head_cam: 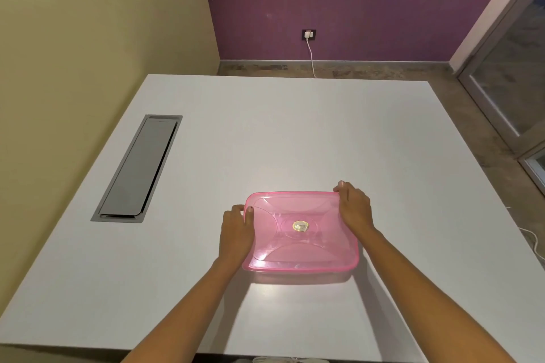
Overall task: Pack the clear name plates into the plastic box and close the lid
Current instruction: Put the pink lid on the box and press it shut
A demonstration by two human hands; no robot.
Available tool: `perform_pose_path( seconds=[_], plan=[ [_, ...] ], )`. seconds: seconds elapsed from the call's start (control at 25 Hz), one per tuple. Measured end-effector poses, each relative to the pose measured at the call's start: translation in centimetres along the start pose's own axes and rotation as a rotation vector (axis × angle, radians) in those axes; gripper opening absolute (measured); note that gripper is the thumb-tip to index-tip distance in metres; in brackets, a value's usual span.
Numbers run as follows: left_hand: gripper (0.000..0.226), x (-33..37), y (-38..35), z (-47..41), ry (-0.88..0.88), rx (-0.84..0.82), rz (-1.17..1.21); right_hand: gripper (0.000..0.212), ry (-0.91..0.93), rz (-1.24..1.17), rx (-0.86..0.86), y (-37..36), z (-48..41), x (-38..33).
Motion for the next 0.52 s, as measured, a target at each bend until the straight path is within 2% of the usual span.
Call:
perform_pose_path(
  seconds=[0.28,0.44,0.52],
  plan=[
    [0.037,-0.5,0.0,0.6,0.037,0.012,-0.03,0.047,-0.164,0.01,0.047,-2.1,-1.9,-1.0],
    [0.035,-0.4,0.0,0.3,0.016,0.018,-0.052,0.031,-0.262,0.136,0.053,-2.4,-2.4,-1.0],
    [0.034,-0.5,0.2,0.2,0.006,0.012,-0.06,0.032,-0.303,0.122,0.083,-2.6,-2.2,-1.0]
  ],
)
Point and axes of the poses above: each hand's wrist, its own z-axis away from the middle knuckle, its own y-axis out of the back of the hand, x = y × z, the point moved 2 cm from there along -z, towards the middle knuckle, and after that the axes turned 11 degrees about -y, right-handed, at the moved point
